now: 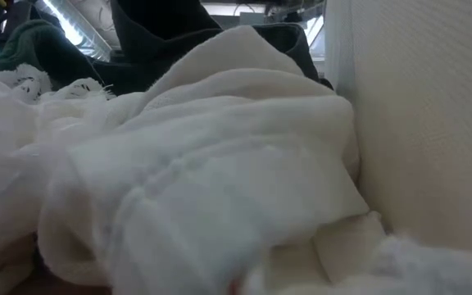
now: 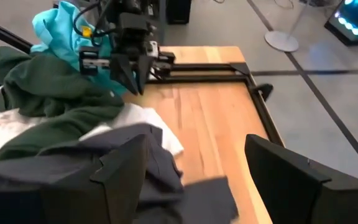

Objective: Sort clothes
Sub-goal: Put the green sweater into the top laundry organizer

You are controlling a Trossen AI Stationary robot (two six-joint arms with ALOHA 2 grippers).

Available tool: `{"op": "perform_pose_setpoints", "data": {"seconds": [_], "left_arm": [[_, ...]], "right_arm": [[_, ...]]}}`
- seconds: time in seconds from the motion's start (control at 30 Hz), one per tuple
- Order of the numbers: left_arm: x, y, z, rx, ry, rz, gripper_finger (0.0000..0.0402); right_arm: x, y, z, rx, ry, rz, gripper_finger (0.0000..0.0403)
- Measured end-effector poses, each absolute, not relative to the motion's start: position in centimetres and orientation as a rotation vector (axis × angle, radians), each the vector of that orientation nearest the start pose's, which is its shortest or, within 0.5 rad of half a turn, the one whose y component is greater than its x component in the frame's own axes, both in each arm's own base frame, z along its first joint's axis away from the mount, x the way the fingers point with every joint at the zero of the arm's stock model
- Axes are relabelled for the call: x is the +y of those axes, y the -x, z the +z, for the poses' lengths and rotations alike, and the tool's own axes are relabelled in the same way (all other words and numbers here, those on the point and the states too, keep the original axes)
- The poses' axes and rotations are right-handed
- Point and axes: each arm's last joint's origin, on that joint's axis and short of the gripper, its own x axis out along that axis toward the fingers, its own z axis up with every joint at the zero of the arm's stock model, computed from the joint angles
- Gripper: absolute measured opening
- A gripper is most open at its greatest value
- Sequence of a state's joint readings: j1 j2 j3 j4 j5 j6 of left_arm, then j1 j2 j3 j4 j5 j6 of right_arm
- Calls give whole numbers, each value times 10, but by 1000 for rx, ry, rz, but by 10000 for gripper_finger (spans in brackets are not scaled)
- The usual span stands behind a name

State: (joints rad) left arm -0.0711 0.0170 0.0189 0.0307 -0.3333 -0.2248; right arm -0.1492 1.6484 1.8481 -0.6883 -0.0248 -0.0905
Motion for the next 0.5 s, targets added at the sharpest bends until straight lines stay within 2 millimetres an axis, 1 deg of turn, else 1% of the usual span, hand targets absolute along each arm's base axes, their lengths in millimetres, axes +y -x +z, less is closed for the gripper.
{"op": "perform_pose_setpoints", "data": {"seconds": [0.17, 0.33, 0.5], "left_arm": [[1, -97, 171, -53, 236, 215, 29], [-1, -97, 170, -38, 263, 144, 29], [-5, -97, 170, -21, 274, 63, 29]], "right_arm": [[-42, -378, 413, 470, 58, -105, 273], [-30, -399, 397, 464, 61, -49, 273], [-11, -411, 387, 453, 75, 9, 273]]}}
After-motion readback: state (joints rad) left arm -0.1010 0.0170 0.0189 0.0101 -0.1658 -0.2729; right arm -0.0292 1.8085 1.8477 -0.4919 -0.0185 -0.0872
